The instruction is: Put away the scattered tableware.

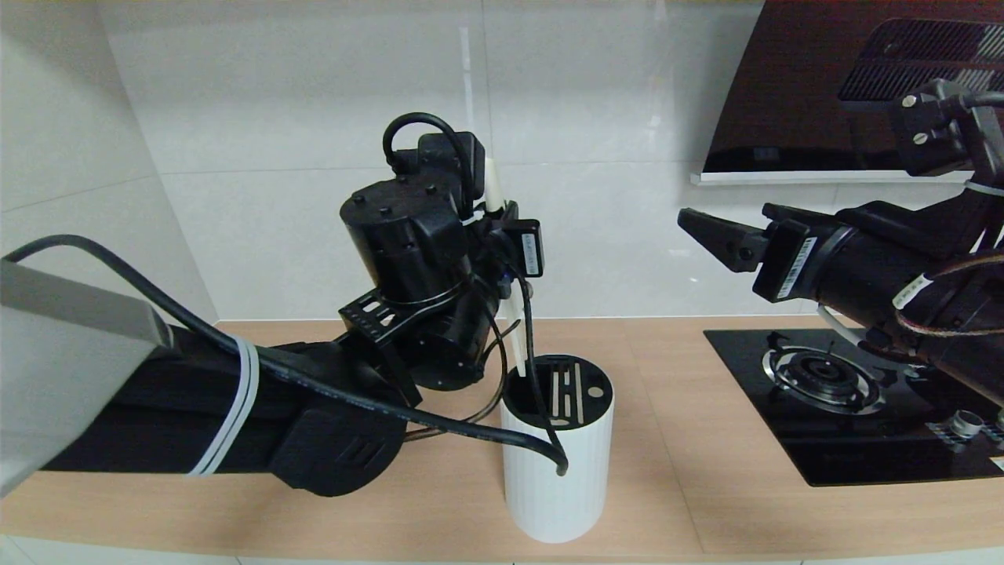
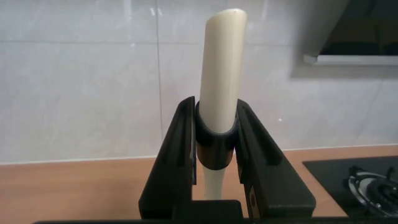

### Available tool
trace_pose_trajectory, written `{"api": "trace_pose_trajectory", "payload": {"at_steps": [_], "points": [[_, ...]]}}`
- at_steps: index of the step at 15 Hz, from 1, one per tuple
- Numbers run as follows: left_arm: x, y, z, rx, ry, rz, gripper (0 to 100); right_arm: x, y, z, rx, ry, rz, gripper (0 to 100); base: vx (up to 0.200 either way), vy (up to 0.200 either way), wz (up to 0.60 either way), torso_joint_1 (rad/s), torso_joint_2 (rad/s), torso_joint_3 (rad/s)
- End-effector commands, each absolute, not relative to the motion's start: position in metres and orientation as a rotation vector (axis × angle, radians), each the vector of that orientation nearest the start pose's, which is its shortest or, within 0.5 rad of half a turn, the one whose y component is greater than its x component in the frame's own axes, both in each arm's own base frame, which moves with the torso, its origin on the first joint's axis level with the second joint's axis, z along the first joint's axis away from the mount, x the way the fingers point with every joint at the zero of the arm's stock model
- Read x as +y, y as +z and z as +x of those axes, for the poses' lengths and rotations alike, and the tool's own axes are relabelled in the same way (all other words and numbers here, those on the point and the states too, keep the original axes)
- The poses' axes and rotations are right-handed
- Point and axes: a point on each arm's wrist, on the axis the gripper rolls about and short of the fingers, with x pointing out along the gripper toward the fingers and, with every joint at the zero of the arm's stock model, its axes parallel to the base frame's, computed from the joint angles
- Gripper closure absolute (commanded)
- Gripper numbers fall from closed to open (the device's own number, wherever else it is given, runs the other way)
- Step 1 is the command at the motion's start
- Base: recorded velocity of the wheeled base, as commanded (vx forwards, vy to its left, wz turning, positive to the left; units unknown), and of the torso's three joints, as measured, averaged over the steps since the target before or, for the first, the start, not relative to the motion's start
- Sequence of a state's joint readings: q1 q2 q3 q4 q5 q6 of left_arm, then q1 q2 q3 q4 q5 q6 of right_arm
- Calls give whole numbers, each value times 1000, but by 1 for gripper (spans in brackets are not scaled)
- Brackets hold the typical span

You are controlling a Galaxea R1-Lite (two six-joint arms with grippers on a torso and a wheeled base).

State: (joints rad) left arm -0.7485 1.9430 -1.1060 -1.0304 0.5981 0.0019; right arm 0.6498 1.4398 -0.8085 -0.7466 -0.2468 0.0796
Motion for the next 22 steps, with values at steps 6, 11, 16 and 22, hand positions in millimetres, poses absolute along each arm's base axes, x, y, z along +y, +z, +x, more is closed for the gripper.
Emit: {"api": "trace_pose_trajectory", "payload": {"at_steps": [6,11,16,22], "points": [[-268,193,284,-91,-191,-104,100,148,263,203,-74,407,122,0,0,0,0,0,0,0],[-277,177,276,-47,-222,-75,100,148,260,204,-66,406,118,0,0,0,0,0,0,0],[-279,162,272,10,-230,-62,100,149,258,205,-59,406,115,0,0,0,0,0,0,0],[-284,134,275,102,-225,-54,100,150,257,206,-53,407,112,0,0,0,0,0,0,0]]}}
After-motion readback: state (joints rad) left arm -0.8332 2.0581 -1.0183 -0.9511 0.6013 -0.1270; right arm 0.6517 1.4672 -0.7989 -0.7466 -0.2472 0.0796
